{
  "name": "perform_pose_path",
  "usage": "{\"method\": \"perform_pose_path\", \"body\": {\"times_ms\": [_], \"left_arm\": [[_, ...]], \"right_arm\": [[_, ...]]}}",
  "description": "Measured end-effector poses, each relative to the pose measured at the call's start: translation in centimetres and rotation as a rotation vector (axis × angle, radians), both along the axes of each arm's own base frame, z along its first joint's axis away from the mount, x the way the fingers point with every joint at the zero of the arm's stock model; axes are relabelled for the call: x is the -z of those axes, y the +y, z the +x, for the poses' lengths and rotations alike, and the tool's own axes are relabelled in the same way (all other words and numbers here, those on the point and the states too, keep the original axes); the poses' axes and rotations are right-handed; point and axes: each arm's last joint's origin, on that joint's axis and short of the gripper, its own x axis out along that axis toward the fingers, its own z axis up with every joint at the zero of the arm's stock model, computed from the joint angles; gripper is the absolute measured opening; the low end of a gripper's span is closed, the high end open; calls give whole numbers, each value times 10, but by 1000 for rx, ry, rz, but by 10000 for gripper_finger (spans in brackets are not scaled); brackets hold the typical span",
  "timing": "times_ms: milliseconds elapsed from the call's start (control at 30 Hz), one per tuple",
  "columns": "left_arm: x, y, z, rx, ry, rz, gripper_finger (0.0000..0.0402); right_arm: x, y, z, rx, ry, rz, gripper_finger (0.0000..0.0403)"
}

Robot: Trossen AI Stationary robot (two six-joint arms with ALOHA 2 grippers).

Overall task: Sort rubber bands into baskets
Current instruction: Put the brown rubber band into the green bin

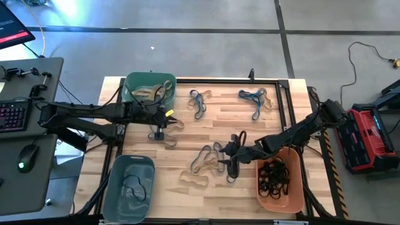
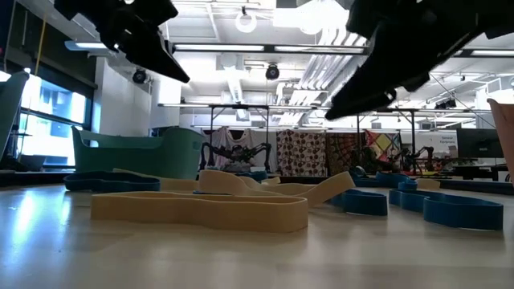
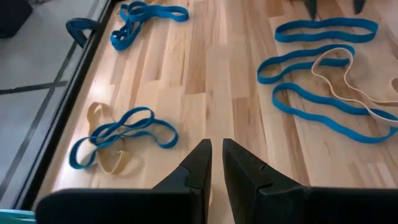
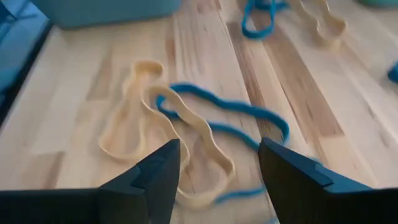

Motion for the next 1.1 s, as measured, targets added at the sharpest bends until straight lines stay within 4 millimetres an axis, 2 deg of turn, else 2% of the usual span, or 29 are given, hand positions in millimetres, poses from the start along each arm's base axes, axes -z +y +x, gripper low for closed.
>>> {"method": "perform_pose_path", "body": {"times_ms": [167,300,433,600,767,933,1100], "left_arm": [[5,-4,0,9,1,-15,30],[5,-8,0,19,-9,-22,30],[4,-10,1,31,-13,-22,30],[5,-10,1,31,-11,-22,30],[5,-11,1,31,-10,-22,30],[5,-13,1,43,-10,-22,30],[5,-18,1,64,-10,-22,30]], "right_arm": [[3,1,-3,22,35,30,212],[18,6,1,5,91,28,212],[33,17,18,-15,169,2,212],[40,29,44,-26,319,-80,212],[43,36,60,-24,455,-144,202],[41,40,68,-50,488,-180,153],[33,42,73,-96,484,-197,47]]}}
